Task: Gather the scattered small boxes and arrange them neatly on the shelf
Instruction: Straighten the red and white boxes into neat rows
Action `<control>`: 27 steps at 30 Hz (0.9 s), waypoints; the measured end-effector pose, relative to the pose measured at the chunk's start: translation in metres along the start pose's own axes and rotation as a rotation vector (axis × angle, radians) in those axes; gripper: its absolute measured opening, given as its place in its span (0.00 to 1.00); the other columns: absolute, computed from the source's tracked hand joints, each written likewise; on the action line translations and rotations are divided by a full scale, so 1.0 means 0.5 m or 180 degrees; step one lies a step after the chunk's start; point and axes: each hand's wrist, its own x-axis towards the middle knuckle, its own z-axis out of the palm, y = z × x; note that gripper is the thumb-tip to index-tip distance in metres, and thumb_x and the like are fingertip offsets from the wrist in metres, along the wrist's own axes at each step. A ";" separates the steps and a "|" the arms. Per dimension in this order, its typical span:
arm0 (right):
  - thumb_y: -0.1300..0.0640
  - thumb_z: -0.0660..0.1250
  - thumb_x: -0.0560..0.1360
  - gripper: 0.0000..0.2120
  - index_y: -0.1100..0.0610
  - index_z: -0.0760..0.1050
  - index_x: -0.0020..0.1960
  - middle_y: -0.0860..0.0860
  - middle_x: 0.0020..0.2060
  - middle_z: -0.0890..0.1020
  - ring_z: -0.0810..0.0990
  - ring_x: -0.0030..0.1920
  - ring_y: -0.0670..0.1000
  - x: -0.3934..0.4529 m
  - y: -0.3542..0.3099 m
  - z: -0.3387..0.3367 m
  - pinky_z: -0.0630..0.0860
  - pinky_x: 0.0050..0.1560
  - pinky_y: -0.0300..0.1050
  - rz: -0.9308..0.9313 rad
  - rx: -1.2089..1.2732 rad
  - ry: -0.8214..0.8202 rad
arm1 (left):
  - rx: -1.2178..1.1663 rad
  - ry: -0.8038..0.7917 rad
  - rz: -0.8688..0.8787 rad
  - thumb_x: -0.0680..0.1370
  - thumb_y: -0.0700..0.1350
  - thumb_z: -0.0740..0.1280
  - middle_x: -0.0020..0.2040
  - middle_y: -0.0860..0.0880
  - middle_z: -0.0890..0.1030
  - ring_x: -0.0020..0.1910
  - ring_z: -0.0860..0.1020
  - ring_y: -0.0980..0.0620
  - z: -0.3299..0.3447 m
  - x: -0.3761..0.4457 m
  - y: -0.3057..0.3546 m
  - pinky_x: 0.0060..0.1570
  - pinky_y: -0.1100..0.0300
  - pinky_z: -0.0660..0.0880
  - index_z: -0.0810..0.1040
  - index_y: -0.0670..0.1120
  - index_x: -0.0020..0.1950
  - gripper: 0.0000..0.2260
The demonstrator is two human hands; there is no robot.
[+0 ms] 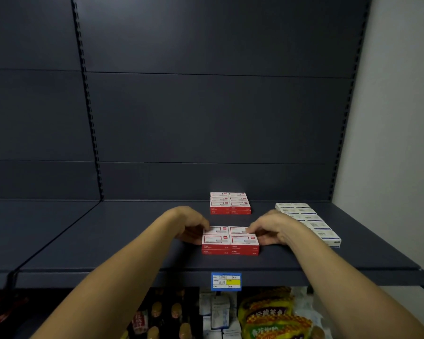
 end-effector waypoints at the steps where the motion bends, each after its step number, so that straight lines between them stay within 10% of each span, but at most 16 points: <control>1: 0.70 0.75 0.70 0.17 0.68 0.76 0.57 0.60 0.39 0.86 0.87 0.39 0.57 0.000 0.000 0.000 0.83 0.35 0.47 -0.0008 -0.0012 -0.0004 | -0.0012 -0.0011 0.0002 0.77 0.38 0.72 0.43 0.41 0.86 0.43 0.86 0.46 -0.001 0.002 -0.001 0.44 0.53 0.84 0.80 0.38 0.51 0.05; 13: 0.70 0.74 0.70 0.14 0.68 0.78 0.54 0.61 0.40 0.86 0.87 0.39 0.57 -0.003 -0.006 -0.002 0.84 0.38 0.49 0.0055 -0.0036 0.0016 | 0.0051 -0.0060 -0.0077 0.76 0.39 0.73 0.48 0.40 0.86 0.46 0.85 0.44 -0.009 0.012 0.001 0.51 0.50 0.83 0.80 0.38 0.55 0.10; 19: 0.63 0.74 0.71 0.11 0.64 0.76 0.51 0.60 0.38 0.82 0.81 0.31 0.54 0.041 -0.014 -0.004 0.80 0.27 0.43 -0.0145 0.0083 0.0847 | 0.0003 0.0498 0.0158 0.78 0.43 0.70 0.48 0.41 0.83 0.45 0.83 0.45 -0.019 0.038 0.012 0.44 0.53 0.83 0.79 0.40 0.53 0.08; 27: 0.59 0.71 0.71 0.05 0.61 0.81 0.42 0.55 0.32 0.83 0.83 0.34 0.53 0.108 -0.016 0.015 0.81 0.40 0.45 -0.0316 0.0237 0.1616 | -0.0465 0.1330 0.0562 0.78 0.43 0.68 0.43 0.42 0.83 0.42 0.83 0.47 0.005 0.121 0.014 0.43 0.55 0.80 0.78 0.42 0.47 0.05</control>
